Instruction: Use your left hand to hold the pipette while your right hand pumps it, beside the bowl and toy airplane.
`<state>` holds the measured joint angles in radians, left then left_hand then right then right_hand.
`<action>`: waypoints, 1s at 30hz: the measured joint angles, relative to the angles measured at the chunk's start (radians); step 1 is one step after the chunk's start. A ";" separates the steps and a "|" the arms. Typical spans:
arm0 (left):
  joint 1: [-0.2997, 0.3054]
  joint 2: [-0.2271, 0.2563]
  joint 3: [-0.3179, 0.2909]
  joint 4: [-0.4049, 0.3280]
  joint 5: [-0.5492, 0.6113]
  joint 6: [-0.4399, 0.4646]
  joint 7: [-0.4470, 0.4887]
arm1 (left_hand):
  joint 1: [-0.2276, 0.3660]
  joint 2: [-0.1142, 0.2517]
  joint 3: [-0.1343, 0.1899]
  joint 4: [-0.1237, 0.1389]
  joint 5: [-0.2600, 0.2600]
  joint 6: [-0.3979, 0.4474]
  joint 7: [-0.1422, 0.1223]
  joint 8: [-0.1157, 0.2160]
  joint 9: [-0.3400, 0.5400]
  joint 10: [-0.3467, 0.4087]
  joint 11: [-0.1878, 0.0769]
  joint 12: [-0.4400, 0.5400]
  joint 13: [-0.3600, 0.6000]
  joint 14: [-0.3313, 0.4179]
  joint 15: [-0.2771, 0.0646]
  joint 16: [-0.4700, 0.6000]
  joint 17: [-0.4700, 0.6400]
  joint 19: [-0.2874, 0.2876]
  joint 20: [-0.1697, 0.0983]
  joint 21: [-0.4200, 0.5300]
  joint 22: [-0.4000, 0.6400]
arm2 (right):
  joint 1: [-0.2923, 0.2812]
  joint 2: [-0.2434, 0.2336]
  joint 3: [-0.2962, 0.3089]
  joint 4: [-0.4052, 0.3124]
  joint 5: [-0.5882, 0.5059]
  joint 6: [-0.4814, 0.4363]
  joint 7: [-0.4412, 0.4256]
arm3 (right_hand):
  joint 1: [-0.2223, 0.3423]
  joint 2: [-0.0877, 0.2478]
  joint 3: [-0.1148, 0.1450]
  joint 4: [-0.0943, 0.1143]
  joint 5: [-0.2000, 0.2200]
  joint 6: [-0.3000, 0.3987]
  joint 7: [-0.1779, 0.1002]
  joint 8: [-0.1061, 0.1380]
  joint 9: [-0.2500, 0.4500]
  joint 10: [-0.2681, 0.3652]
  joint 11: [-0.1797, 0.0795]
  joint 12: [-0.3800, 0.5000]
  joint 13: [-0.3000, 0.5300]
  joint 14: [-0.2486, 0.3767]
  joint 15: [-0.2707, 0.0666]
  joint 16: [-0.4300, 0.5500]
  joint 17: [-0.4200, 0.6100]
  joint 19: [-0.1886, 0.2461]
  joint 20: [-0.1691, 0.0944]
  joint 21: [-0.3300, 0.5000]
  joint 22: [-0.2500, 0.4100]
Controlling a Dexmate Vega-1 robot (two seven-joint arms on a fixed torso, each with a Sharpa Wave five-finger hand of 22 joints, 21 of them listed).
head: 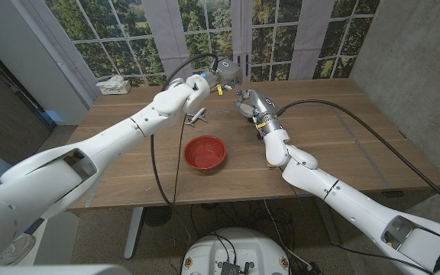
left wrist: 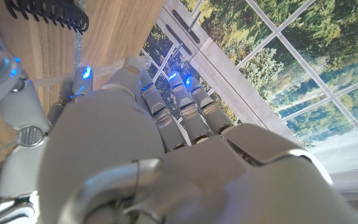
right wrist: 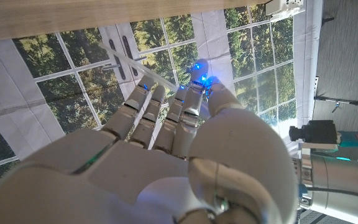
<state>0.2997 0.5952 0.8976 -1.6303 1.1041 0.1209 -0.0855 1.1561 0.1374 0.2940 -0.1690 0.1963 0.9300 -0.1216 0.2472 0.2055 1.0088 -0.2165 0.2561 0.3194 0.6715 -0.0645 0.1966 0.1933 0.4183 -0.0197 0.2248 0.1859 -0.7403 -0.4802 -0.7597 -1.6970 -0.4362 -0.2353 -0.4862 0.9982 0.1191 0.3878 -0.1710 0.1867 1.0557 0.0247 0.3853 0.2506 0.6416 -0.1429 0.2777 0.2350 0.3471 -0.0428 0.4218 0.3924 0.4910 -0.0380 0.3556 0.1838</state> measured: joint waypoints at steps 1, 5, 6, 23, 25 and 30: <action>0.000 0.000 0.000 0.000 0.000 0.000 0.000 | 0.002 0.001 0.001 -0.002 0.000 0.012 0.000 0.005 0.001 0.012 -0.001 0.007 0.004 0.000 0.000 0.000 0.000 0.000 0.000 0.000 0.000 | 0.000 0.000 0.000 0.000 -0.001 0.002 -0.001 | 0.009 0.009 0.000 0.000 -0.002 0.000 0.000 0.000 0.000 0.000 0.000 0.000 0.000 0.000 0.000 0.000 0.000 0.000 0.000 0.000 0.000; 0.000 0.003 0.000 -0.001 0.001 -0.003 0.005 | 0.037 0.000 0.009 -0.010 -0.001 0.064 -0.003 0.029 0.006 0.050 0.019 0.039 0.024 0.026 -0.001 0.012 0.005 0.000 0.000 0.000 0.000 | -0.002 0.001 0.003 0.002 -0.001 0.007 -0.005 | 0.010 0.010 -0.003 0.003 -0.002 0.000 0.000 0.000 -0.002 0.000 0.000 0.000 0.000 0.000 0.000 0.000 0.001 0.000 0.000 0.000 0.000; 0.000 0.003 0.000 -0.001 0.001 -0.005 0.005 | 0.044 0.000 0.009 -0.010 -0.003 0.074 -0.002 0.033 0.006 0.055 0.024 0.042 0.029 0.031 -0.002 0.012 0.005 0.002 -0.003 0.000 0.000 | -0.002 0.001 0.004 0.002 -0.001 0.008 -0.006 | 0.010 0.010 -0.003 0.003 -0.002 0.000 0.000 0.000 -0.004 0.000 0.000 0.000 0.000 0.000 0.000 0.004 0.004 0.000 0.000 0.000 0.000; -0.016 -0.002 -0.017 0.000 -0.076 -0.037 -0.058 | 0.076 -0.002 0.017 -0.011 -0.006 0.099 0.004 0.042 0.011 0.076 0.045 0.060 0.029 0.075 -0.011 0.029 0.011 0.009 -0.009 0.000 0.000 | -0.007 0.005 0.017 0.019 0.010 0.047 -0.024 | 0.015 0.005 -0.029 0.011 -0.006 -0.006 -0.004 -0.008 -0.002 -0.002 0.010 0.000 0.003 0.000 0.000 0.017 0.014 0.000 0.000 0.008 0.005; -0.017 -0.003 -0.018 0.000 -0.083 -0.037 -0.070 | 0.079 -0.003 0.017 -0.011 -0.004 0.105 0.009 0.044 0.011 0.076 0.045 0.060 0.029 0.079 -0.014 0.033 0.014 0.009 -0.009 0.000 0.000 | -0.010 0.006 0.022 0.022 0.015 0.054 -0.029 | 0.008 -0.003 -0.049 0.018 -0.003 -0.062 -0.009 -0.032 -0.002 -0.017 0.031 -0.003 0.011 0.000 0.000 0.019 0.018 0.002 0.013 0.008 0.005; -0.026 -0.005 -0.018 -0.001 -0.092 -0.033 -0.105 | 0.080 -0.004 0.017 -0.011 -0.003 0.108 0.013 0.050 0.011 0.080 0.048 0.061 0.029 0.086 -0.018 0.037 0.014 0.009 -0.009 0.000 0.000 | -0.020 0.010 0.037 0.032 0.031 0.082 -0.055 | -0.061 -0.028 -0.095 0.036 -0.001 -0.207 -0.014 -0.094 -0.005 -0.076 0.064 -0.027 0.028 0.002 0.002 0.026 0.027 -0.007 0.037 0.008 0.005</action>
<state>0.2733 0.5897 0.8796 -1.6311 1.0121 0.0877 -0.1909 1.2357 0.1335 0.3111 -0.1799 0.1929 1.0382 -0.1089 0.2973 0.2166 1.0885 -0.1681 0.3166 0.3485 0.7580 -0.0820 0.2332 0.2072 0.4274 -0.0288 0.2248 0.1862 -0.7601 -0.4706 -0.7229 -1.6650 -0.4047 -0.1533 -0.5408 0.9371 0.0913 0.2932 -0.1346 0.1856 0.8492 0.0106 0.2917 0.2460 0.5657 -0.0789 0.2508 0.2630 0.3488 -0.0409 0.4479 0.4190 0.4837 -0.0014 0.3633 0.1886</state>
